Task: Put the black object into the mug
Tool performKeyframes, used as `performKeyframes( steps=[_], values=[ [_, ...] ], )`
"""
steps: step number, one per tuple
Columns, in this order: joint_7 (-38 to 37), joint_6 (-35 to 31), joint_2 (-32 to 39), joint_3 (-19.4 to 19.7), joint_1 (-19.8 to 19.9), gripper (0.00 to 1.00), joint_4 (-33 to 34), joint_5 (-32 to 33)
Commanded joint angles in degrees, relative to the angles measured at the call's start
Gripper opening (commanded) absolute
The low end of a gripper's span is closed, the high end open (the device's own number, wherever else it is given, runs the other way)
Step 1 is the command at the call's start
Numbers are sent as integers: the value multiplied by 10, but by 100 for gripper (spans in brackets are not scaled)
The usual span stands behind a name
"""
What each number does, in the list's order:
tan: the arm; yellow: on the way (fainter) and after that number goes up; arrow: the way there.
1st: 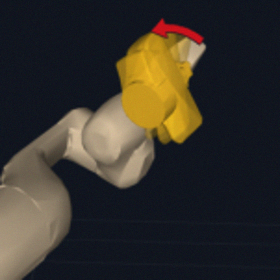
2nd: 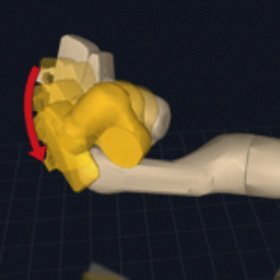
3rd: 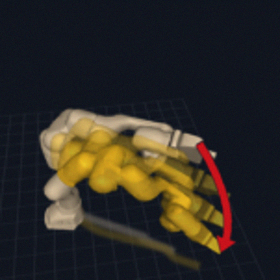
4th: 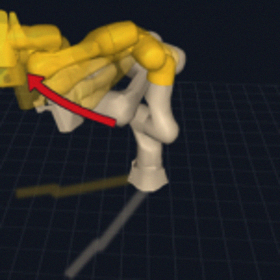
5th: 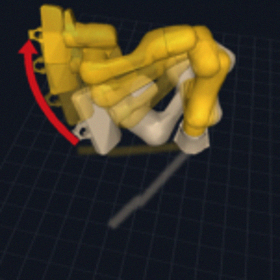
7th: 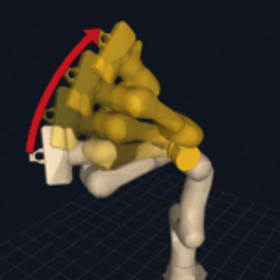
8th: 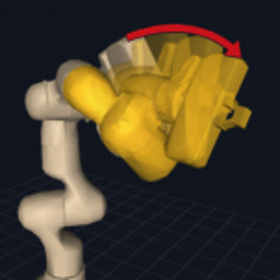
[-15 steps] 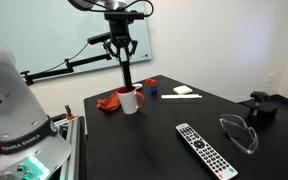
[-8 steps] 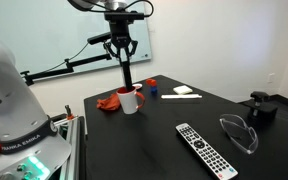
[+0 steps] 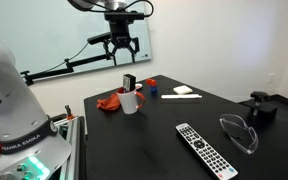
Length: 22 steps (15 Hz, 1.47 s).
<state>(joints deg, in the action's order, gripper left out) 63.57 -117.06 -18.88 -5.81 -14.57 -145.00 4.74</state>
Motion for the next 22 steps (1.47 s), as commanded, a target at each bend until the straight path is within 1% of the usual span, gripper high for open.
performKeyframes(
  steps=[1,6,7,9,10,11,15,17,19,22],
  values=[
    [14,0,-9,1,-1,100,5,5],
    [12,-3,-9,0,-1,100,5,6],
    [6,-3,-8,0,1,100,8,6],
    [-31,-6,3,7,16,100,30,-1],
    [-50,-16,8,18,31,100,46,-2],
    [-57,-9,14,31,45,100,63,0],
    [-61,-17,60,105,130,100,131,11],
    [-83,-18,91,129,163,100,160,8],
    [-126,-18,113,137,183,100,179,4],
    [-219,-8,141,130,187,100,208,-4]
  ],
)
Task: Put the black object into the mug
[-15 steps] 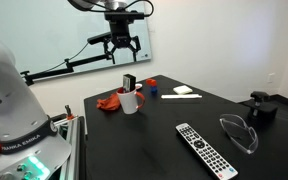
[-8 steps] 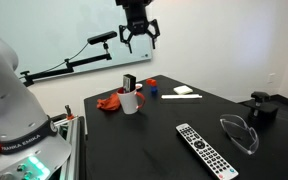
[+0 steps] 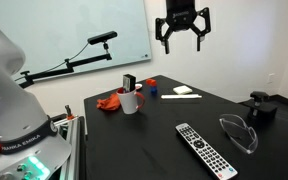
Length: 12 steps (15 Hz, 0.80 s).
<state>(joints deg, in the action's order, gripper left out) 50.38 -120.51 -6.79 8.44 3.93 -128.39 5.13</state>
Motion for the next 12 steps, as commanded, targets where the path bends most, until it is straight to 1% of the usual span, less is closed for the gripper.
performKeyframes(
  steps=[1,2,3,5,12],
  values=[
    [-113,39,23,-17,-2,100,49,-26],
    [-63,6,16,-13,1,100,19,-7],
    [-85,13,20,-18,-1,100,26,-12],
    [-103,22,23,-20,-1,100,33,-14],
    [-107,23,23,-19,0,100,33,-14]
  ],
)
